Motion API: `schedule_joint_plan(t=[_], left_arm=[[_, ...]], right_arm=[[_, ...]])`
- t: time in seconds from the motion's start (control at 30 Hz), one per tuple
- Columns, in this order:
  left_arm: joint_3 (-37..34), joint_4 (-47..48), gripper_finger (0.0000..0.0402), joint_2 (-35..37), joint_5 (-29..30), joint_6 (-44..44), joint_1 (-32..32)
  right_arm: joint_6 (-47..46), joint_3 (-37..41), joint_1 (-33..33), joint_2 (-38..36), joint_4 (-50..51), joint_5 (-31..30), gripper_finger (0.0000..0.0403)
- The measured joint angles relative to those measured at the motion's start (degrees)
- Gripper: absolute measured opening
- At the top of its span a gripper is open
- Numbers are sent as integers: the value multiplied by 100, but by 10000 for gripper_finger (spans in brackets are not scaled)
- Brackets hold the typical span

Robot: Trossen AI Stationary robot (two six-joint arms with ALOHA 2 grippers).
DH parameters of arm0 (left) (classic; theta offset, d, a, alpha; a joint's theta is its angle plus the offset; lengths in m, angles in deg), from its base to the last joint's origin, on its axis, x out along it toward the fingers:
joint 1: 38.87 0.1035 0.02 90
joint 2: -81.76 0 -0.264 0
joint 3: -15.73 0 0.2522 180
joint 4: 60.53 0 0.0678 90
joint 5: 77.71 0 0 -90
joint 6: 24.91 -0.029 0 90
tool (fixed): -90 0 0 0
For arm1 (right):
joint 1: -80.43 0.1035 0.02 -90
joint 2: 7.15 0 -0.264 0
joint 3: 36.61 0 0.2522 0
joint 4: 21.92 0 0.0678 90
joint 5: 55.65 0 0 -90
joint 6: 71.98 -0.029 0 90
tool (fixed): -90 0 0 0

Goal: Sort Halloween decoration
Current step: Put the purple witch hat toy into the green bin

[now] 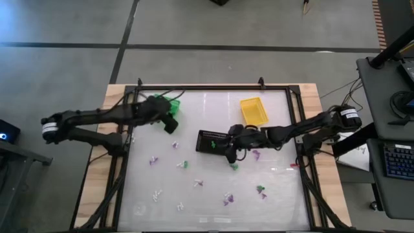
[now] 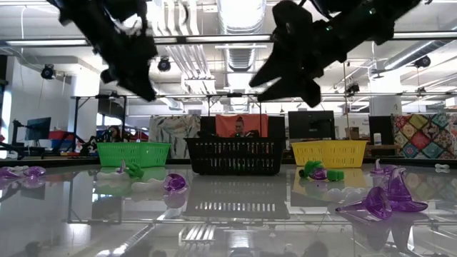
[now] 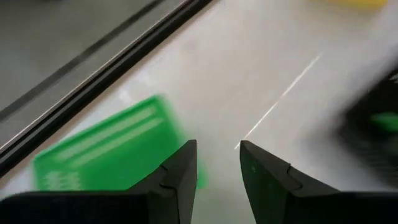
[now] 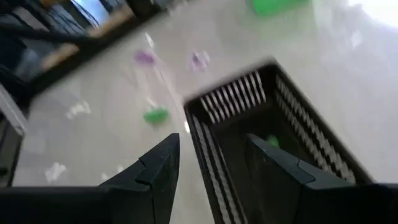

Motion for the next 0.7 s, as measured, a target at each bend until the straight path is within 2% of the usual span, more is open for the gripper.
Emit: schedule_joint_plan(t=[0.27,0.43,0.7], left_arm=[[0,-1503,105,183,50,60,-1506],[0,-1662,105,79,51,81,-2166],[-7,-1853,105,-89,60,254,-2797]], right_arm=[[-923,-1011,0,7,3048,90,171],[-1239,-1484,37,7,4287,94,171],[-1731,-1910,156,7,5773,138,171]])
